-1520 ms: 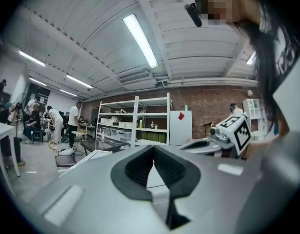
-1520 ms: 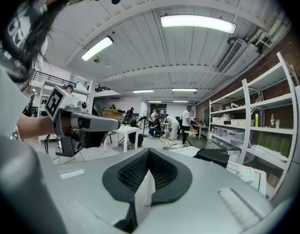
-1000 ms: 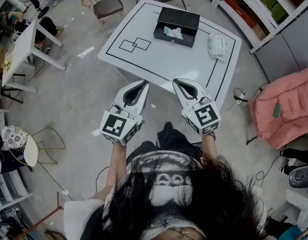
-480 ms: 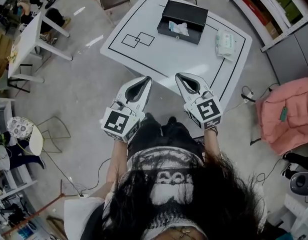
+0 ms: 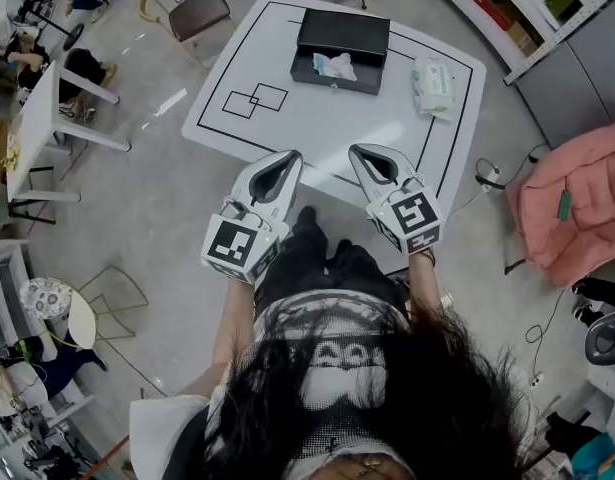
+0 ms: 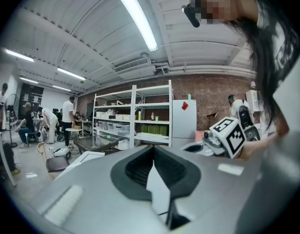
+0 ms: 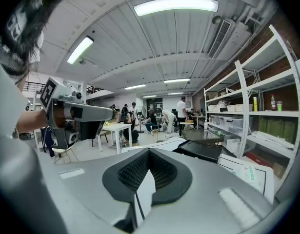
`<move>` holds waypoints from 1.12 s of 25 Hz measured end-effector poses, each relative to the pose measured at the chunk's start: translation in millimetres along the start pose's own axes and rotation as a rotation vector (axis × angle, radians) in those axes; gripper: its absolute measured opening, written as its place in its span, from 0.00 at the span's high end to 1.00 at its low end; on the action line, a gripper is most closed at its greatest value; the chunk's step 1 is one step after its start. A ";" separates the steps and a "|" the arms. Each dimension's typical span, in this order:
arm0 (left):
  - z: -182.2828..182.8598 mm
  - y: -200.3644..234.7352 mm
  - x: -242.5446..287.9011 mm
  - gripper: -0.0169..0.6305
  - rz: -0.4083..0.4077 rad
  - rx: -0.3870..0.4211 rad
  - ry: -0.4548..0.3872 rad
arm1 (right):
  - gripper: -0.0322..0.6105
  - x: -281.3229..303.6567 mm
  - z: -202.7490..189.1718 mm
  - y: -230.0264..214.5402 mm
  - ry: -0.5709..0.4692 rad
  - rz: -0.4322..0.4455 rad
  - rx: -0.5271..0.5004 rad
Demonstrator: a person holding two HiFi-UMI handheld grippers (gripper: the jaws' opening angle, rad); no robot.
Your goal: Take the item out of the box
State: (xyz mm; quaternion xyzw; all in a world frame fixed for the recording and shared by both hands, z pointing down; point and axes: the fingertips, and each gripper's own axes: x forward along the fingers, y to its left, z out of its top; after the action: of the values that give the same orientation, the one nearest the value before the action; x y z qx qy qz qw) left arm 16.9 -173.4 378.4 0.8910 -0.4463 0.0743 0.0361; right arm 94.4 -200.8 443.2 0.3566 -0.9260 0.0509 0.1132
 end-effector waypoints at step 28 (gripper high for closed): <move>-7.5 156.9 36.1 0.97 -0.146 0.026 0.014 | 0.91 173.0 0.6 -113.3 0.277 -0.090 -0.162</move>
State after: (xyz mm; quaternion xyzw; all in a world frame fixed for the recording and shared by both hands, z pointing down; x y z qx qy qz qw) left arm -88.2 -294.9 391.4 0.9211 -0.3788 0.0835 0.0329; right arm 45.9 -397.1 486.7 0.3769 -0.8858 0.0195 0.2702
